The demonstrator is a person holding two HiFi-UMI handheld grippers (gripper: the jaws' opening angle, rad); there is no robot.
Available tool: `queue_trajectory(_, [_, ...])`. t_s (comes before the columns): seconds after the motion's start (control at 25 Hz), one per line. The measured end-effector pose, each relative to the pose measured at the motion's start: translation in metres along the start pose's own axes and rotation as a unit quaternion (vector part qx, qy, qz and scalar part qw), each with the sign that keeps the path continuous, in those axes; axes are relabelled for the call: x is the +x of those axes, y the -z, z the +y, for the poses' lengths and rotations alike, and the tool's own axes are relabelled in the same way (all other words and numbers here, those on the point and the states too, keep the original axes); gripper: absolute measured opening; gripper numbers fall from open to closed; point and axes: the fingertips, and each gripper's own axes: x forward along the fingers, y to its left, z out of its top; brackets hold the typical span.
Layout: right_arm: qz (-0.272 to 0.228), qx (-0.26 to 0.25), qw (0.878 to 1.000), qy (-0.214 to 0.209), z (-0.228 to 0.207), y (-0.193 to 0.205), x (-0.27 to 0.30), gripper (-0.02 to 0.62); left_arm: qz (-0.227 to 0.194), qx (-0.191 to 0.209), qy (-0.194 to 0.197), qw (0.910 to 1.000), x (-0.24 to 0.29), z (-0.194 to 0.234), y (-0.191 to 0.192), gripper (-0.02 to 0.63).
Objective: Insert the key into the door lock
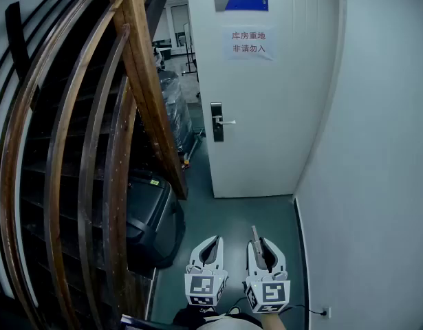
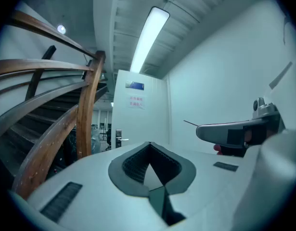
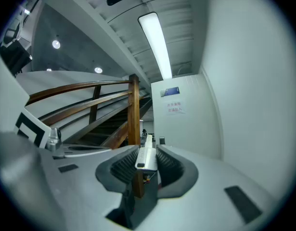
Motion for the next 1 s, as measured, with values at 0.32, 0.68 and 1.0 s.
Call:
queue_trajectory(0.32, [0.001, -0.002, 1.0, -0.005, -0.008, 0.004, 0.0, 0.118, 0.002, -0.003, -0.003, 1.0, 0.007, -0.009, 0.004, 0.003])
queue_trajectory(0.68, [0.018, 0.007, 1.0, -0.023, -0.014, 0.02, 0.0, 0.118, 0.02, -0.015, -0.01, 0.9996, 0.008, -0.016, 0.024, 0.003])
queue_trajectory(1.0, [0.046, 0.018, 0.998, -0.037, -0.014, 0.042, 0.036, 0.118, 0.043, -0.021, -0.027, 0.9985, 0.028, 0.011, 0.043, 0.003])
